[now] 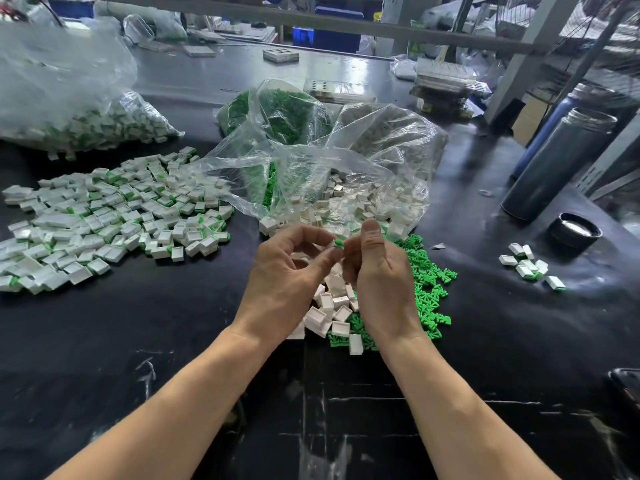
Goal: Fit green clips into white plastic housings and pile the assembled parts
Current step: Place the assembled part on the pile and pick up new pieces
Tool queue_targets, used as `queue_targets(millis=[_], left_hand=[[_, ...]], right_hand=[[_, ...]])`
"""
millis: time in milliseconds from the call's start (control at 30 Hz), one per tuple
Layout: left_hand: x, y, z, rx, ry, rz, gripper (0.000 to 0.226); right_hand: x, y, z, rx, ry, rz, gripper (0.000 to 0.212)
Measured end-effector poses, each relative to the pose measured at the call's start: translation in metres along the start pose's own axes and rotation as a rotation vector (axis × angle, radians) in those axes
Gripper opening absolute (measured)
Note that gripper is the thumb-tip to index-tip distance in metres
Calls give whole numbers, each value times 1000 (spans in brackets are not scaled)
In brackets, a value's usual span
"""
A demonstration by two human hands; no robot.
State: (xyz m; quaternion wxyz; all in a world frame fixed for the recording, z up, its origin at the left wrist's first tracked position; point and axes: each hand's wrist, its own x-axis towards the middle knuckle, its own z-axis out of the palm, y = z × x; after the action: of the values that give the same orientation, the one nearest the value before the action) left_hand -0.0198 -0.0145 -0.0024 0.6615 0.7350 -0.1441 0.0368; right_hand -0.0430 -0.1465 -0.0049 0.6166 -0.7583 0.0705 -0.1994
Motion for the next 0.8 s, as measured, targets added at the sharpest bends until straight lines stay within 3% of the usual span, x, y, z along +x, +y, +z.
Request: queue_targets(millis=[133,300,367,567,800], left_hand=[[6,-5,-14,140,8,-5,10],[21,-19,-53,547,145,-31,13],[26,-22,-63,688,194,-32,8],[47,-12,-85,1062,315,-100,6],[44,-22,-94,1087,376,-159,11]], right_hand=[[8,-3,-15,-150,49,-80,46],[45,-24,-39,-617,-199,-47,35],[52,-19,-55,-782,-215,-34,29],[47,0,-78,-891,-153,75,6],[40,3,-77,-849,-218,71,15]])
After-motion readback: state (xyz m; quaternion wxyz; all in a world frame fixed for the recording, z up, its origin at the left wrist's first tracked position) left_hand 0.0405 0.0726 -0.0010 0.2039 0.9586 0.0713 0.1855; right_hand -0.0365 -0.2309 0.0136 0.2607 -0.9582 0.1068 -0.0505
